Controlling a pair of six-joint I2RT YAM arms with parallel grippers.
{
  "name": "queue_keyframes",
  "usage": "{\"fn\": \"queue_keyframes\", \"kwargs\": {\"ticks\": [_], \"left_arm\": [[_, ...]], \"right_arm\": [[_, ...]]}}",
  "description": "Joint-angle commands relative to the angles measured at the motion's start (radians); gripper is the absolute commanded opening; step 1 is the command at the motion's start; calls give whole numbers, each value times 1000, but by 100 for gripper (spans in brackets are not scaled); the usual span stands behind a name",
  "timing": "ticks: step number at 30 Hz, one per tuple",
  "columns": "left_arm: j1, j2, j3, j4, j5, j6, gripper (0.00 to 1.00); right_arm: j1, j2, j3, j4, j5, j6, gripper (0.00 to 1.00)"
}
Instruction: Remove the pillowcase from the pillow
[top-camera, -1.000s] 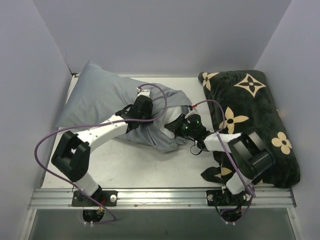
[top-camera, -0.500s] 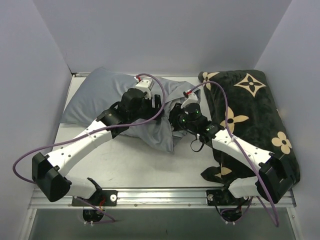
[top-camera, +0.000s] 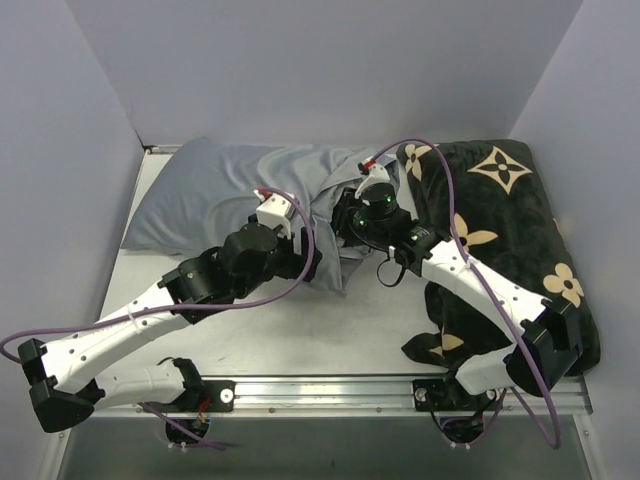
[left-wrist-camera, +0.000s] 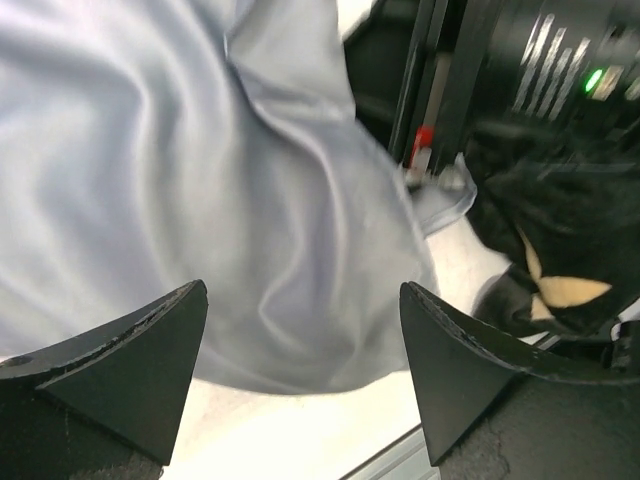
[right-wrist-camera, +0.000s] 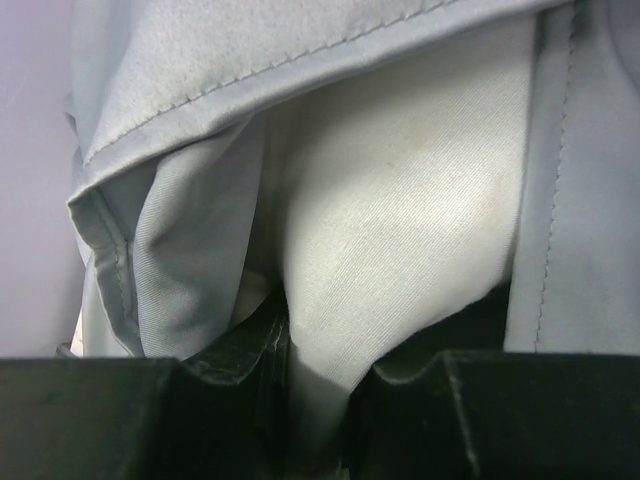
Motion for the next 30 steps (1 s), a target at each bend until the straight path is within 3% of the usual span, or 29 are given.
{"fn": "queue_keyframes", "kwargs": {"ticks": [1, 4, 9, 11, 12, 15, 20, 23, 30], "left_arm": [[-38, -23, -79, 44, -59, -34, 86], [-42, -34, -135, 102, -55, -54, 86], [-54, -51, -234, 194, -19, -100, 70], [-54, -68, -270, 216, -48, -136, 54], [-54, -77, -278, 218, -56, -140, 33], [-52, -89, -293, 166, -156, -200, 0], [0, -89, -324, -37, -285, -369, 0], [57, -86, -391, -29, -250, -423, 0], [26, -54, -517, 81, -155, -469, 0]], "right_arm": [[10, -5, 79, 31, 14, -12, 0], [12, 3, 95, 11, 17, -11, 0], [13, 10, 132, -31, 29, -23, 0], [13, 12, 135, -34, 34, -24, 0], [13, 13, 135, -34, 36, -24, 0], [10, 15, 152, -74, 42, -26, 0], [-31, -20, 186, -132, 2, -11, 0], [-99, -42, 215, -163, -44, 18, 0], [-208, -25, 327, -218, -83, 40, 0]]}}
